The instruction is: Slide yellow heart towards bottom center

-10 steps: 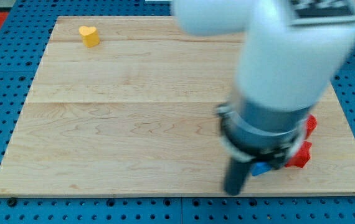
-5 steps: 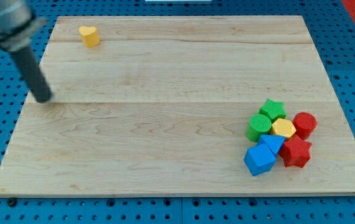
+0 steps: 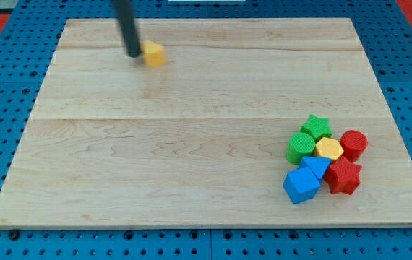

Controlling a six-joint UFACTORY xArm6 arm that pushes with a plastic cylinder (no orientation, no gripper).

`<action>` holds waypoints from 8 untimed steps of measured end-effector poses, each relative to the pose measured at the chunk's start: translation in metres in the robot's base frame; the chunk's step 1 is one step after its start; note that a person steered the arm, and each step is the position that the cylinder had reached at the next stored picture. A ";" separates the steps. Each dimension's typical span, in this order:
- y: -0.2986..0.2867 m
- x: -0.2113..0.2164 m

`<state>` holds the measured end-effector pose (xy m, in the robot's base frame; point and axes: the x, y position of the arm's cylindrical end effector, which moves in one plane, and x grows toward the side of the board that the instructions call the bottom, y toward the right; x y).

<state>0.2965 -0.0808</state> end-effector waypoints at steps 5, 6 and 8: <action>0.103 0.130; 0.109 0.124; 0.062 0.056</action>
<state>0.3524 -0.0189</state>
